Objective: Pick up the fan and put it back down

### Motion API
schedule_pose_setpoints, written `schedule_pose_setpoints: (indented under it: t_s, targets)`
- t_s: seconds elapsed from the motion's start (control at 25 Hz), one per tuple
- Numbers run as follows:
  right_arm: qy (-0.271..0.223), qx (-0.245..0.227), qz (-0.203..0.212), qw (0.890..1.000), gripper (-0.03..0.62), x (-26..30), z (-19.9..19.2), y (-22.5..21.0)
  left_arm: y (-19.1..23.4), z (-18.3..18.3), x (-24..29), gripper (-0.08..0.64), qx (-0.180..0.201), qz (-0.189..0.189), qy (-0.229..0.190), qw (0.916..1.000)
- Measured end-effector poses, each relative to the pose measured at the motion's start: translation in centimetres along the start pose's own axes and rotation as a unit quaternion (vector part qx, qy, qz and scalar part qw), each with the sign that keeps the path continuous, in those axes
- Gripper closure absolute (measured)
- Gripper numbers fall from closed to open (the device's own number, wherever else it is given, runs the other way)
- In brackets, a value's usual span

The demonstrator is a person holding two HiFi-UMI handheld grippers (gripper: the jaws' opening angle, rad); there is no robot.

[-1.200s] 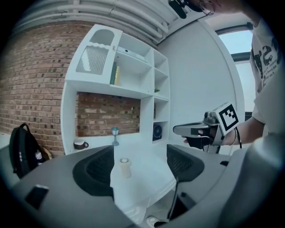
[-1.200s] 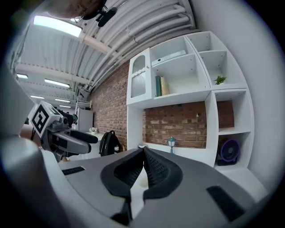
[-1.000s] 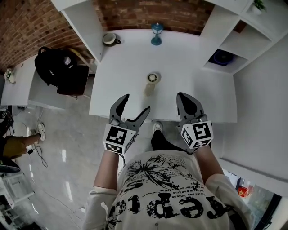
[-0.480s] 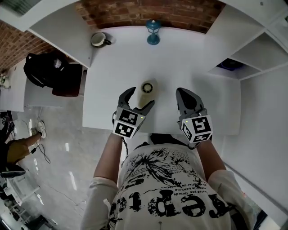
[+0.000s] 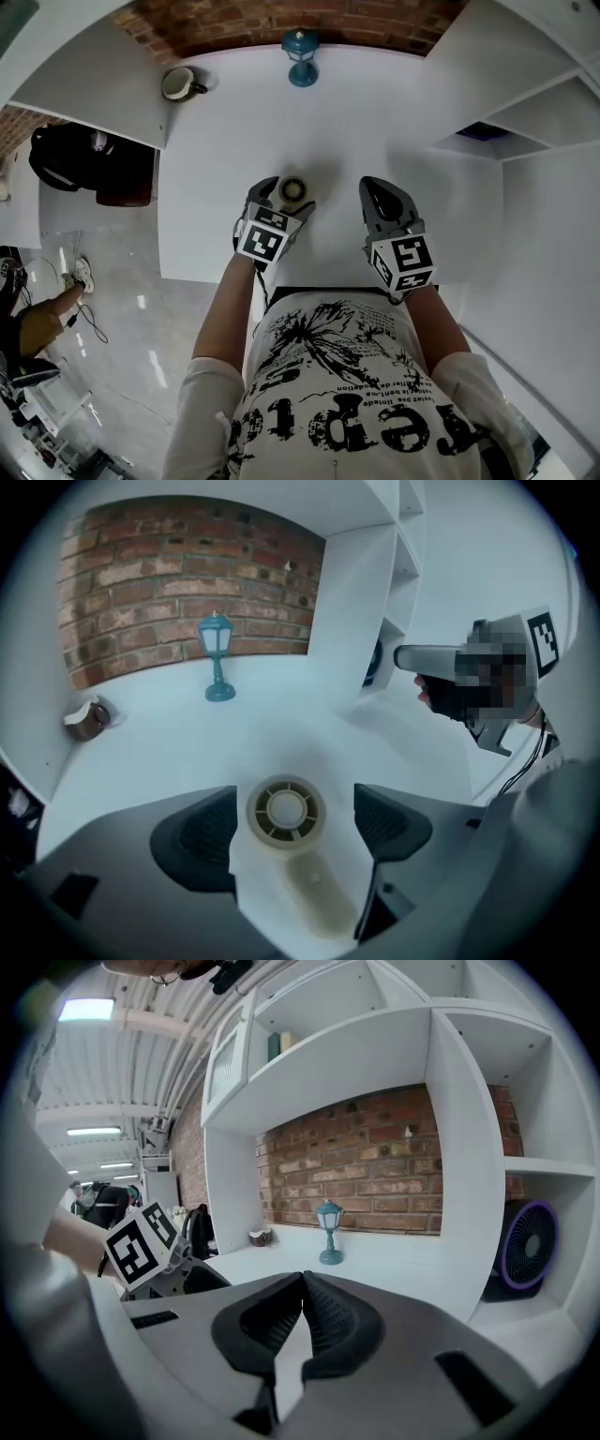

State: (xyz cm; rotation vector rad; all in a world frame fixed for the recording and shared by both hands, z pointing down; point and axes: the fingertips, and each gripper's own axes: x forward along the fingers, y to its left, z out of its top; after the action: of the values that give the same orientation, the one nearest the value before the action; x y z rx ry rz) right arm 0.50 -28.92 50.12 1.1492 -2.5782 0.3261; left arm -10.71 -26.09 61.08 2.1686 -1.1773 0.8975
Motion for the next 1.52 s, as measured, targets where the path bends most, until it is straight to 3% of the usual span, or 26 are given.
schedule_pose_setpoints:
  t_s: [0.48, 0.68, 1.0, 1.32, 1.52]
  targets:
    - [0.018, -0.006, -0.021, 1.0, 0.577, 0.9, -1.3, -2.2, 1.4, -3.3, 4.7, 0.181, -0.013, 0.005, 0.078, 0.9969]
    - [0.023, -0.01, -0.025, 0.999, 0.577, 0.7, -1.6, -2.6, 1.7, -3.4, 5.1, 0.181, -0.015, 0.027, 0.069, 0.9971]
    - [0.02, -0.02, -0.032, 0.999, 0.577, -0.5, -1.0, -2.7, 1.2, -3.7, 4.7, 0.181, -0.009, 0.017, 0.079, 0.9967]
    - [0.001, -0.024, -0.047, 0.999, 0.577, -2.6, 0.8, -3.2, -0.1, 0.2, 2.1, 0.181, 0.012, 0.02, 0.028, 0.9993]
    - [-0.021, -0.037, -0.052, 0.998, 0.577, -3.8, 3.0, -2.8, -0.5, 4.7, -1.3, 0.181, 0.024, 0.025, -0.05, 0.9982]
